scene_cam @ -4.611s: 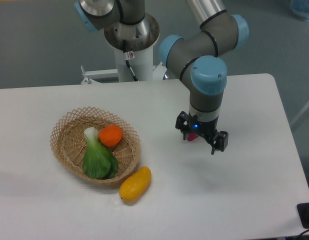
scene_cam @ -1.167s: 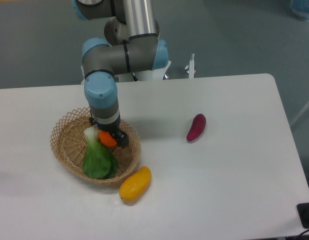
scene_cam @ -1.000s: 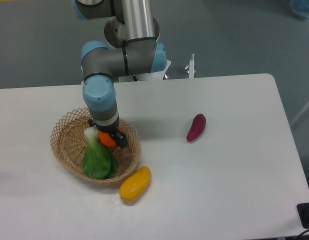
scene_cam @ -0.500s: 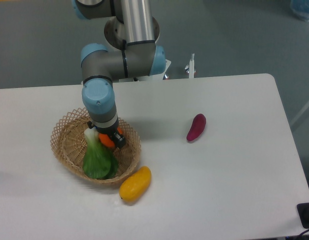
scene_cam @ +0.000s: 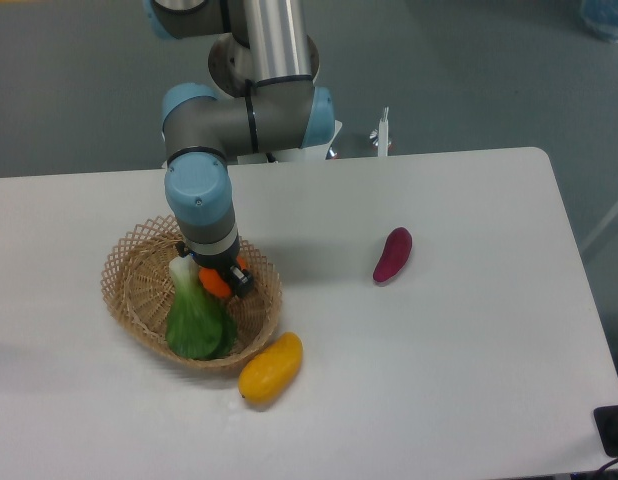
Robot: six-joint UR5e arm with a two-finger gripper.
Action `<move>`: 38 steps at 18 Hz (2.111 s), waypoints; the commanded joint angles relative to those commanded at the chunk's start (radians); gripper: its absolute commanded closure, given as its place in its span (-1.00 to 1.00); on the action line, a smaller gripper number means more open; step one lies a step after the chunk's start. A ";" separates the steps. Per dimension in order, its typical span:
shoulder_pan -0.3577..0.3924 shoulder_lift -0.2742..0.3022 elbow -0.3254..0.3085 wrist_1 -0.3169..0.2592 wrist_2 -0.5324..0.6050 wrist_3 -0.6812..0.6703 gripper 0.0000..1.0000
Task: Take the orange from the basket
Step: 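Lift the held orange out of the basket and carry it away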
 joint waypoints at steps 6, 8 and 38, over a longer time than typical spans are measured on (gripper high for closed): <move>0.080 0.031 0.063 0.002 -0.014 0.005 -0.42; 0.104 0.037 0.093 0.005 -0.020 0.003 -0.42; 0.288 -0.047 0.241 0.011 0.048 0.048 -0.43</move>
